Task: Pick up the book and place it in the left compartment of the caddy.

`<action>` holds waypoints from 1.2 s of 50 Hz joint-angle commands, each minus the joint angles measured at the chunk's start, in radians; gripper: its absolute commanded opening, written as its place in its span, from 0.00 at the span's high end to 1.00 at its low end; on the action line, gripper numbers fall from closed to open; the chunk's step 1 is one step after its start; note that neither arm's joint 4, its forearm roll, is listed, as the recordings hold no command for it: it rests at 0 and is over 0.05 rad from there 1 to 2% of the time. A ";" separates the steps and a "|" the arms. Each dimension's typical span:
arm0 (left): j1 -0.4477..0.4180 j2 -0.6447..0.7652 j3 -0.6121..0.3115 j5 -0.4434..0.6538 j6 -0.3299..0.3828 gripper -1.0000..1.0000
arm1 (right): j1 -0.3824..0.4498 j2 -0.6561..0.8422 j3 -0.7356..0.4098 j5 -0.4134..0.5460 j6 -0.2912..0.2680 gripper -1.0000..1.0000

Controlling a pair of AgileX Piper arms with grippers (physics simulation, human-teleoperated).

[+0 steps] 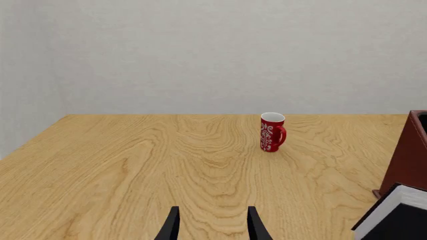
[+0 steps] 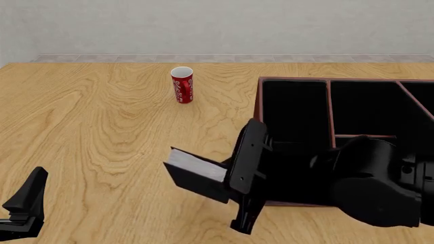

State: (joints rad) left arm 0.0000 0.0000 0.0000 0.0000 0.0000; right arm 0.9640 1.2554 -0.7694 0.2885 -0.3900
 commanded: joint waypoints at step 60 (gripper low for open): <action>0.000 0.000 0.000 0.000 0.000 0.00 | -0.171 -0.319 -0.195 0.152 0.145 1.00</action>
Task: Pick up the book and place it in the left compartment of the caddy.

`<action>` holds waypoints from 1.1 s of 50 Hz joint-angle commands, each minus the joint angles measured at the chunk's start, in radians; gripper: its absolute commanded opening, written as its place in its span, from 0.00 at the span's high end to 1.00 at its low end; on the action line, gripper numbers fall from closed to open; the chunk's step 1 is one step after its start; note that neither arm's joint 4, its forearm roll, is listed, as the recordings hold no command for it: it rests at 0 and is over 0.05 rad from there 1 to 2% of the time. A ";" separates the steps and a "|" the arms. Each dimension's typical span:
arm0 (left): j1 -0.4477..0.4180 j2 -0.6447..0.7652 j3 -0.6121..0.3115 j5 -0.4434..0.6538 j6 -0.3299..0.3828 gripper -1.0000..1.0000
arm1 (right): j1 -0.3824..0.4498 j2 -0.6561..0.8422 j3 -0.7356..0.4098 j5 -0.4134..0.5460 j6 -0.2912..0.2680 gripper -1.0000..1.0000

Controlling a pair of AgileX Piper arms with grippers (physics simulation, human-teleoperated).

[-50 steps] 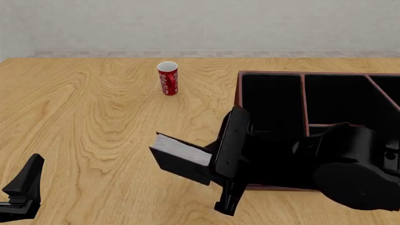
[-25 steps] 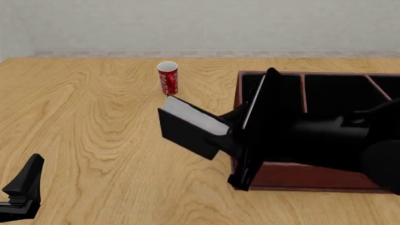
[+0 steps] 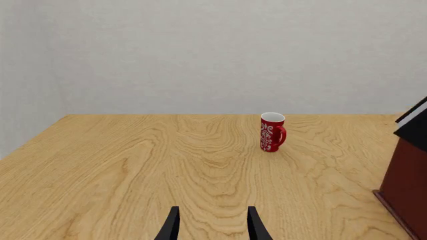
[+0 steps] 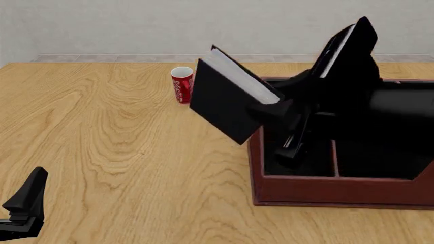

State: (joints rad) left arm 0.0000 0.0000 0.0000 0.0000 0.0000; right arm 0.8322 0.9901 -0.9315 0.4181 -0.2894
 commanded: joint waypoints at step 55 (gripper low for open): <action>0.000 0.000 0.000 0.000 0.000 0.00 | -0.351 -0.369 0.001 0.255 0.169 1.00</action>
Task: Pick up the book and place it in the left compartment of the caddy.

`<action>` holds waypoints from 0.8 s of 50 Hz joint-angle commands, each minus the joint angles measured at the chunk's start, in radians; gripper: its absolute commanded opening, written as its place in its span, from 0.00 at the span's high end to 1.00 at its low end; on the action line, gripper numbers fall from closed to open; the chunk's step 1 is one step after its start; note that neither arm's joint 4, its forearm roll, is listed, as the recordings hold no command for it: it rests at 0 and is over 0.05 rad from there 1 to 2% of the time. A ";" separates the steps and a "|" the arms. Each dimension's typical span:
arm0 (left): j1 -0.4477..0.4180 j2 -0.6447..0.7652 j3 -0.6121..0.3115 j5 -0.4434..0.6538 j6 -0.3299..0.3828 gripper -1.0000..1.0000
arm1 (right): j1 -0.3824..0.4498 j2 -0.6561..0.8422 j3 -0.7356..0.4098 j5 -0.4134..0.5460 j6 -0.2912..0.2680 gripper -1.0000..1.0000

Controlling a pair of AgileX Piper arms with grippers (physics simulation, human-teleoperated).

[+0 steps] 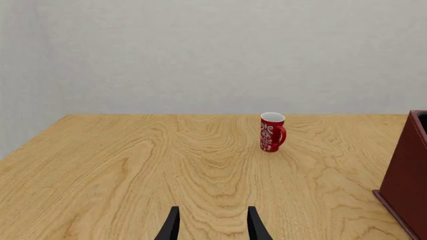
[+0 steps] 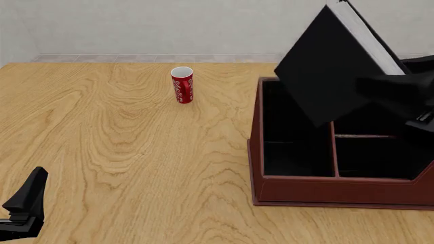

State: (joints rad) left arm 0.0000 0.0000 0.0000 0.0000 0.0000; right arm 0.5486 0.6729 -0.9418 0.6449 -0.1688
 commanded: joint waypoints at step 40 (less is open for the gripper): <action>0.000 0.000 0.000 0.000 0.000 0.00 | -0.215 -0.066 0.068 0.051 0.336 1.00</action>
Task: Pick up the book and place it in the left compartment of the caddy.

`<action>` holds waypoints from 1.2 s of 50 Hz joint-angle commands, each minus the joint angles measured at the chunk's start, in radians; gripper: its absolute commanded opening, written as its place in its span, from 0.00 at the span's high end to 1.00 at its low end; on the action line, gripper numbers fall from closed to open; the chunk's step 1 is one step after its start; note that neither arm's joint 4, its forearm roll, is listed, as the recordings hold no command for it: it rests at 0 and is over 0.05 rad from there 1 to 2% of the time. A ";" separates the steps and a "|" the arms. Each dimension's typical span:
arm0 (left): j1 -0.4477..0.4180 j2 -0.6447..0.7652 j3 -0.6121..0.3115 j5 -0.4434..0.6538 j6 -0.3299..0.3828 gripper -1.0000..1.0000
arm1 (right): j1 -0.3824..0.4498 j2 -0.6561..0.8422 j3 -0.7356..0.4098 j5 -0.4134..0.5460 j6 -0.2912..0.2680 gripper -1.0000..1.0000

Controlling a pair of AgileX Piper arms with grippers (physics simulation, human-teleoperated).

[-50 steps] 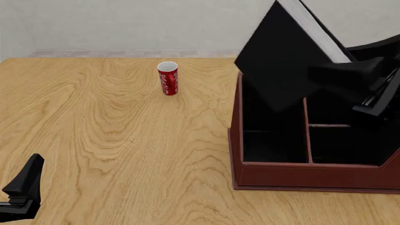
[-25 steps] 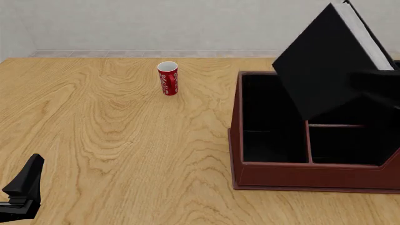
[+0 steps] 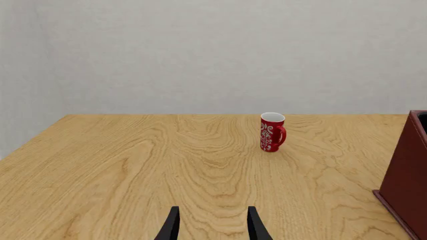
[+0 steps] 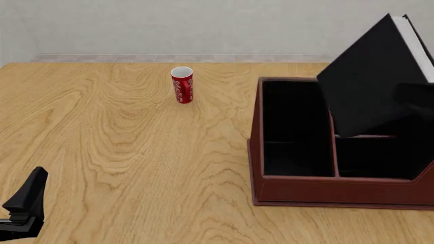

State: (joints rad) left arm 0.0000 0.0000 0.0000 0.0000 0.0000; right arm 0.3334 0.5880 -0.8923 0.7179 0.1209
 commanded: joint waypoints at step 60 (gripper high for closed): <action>0.000 0.000 0.000 0.000 0.000 0.00 | 0.022 0.085 0.275 -0.244 0.095 1.00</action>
State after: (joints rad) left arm 0.0000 0.0000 0.0000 0.0000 0.0000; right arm 0.3512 0.6701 -0.6376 0.5028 0.1929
